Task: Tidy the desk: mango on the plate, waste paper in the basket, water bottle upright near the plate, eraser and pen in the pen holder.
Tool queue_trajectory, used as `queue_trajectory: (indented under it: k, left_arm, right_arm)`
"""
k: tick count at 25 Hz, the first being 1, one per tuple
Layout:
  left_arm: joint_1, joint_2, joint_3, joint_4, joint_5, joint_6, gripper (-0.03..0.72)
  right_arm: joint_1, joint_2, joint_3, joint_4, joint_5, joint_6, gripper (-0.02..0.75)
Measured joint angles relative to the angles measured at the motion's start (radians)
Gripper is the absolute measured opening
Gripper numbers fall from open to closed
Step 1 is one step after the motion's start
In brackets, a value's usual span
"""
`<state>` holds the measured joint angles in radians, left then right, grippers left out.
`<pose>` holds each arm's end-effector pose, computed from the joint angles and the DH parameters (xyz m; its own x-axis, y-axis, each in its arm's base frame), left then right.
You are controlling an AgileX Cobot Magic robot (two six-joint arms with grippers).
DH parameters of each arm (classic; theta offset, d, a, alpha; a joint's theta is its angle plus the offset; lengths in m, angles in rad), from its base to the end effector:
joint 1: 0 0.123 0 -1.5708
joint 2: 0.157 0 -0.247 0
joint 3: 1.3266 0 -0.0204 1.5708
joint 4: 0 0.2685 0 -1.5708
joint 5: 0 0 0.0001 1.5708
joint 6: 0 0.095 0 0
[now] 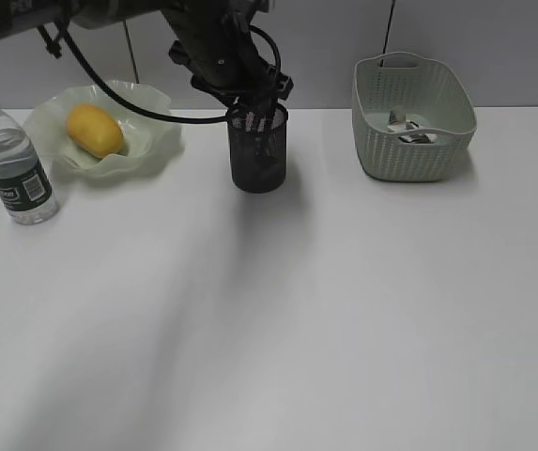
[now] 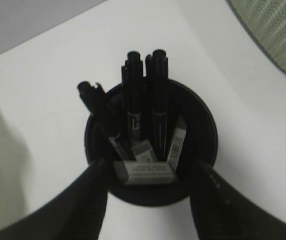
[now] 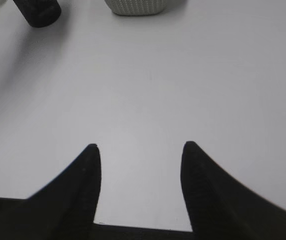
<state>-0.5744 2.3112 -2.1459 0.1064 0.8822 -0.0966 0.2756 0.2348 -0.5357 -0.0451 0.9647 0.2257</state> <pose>0.4381 -0.2742 0.1989 -0.7007 0.4193 -0.5772 0.4819 0.8748 0.0504 0.0896 0.0217 0.2860 -0.5619 0.0474 -0.8259 -0.1331 0.9802 0.1468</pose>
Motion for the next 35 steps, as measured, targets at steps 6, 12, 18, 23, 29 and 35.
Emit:
queue_trajectory:
  k: [6,12,18,23,29,35]
  left_arm:
    - [0.0,-0.121,0.0,0.009,0.235,0.0,0.411]
    - [0.0,-0.278,0.0,0.008,0.331,0.007,0.391]
    - [-0.001,-0.435,0.0,-0.013,0.335,0.008,0.377]
    - [-0.001,-0.594,0.136,-0.026,0.333,0.008,0.371]
    - [-0.001,-0.833,0.489,-0.029,0.335,0.009,0.371]
    - [-0.001,-1.165,0.856,-0.047,0.333,-0.013,0.371]
  right_arm:
    - [0.0,0.0,0.0,0.0,0.0,0.001,0.417]
    - [0.0,0.0,0.0,0.0,0.0,0.001,0.417]
    - [0.0,0.0,0.0,0.0,0.0,-0.001,0.417]
    - [0.0,0.0,0.0,0.0,0.0,-0.001,0.417]
    - [0.0,0.0,0.0,0.0,0.0,-0.002,0.417]
    - [0.0,0.0,0.0,0.007,0.0,-0.029,0.417]
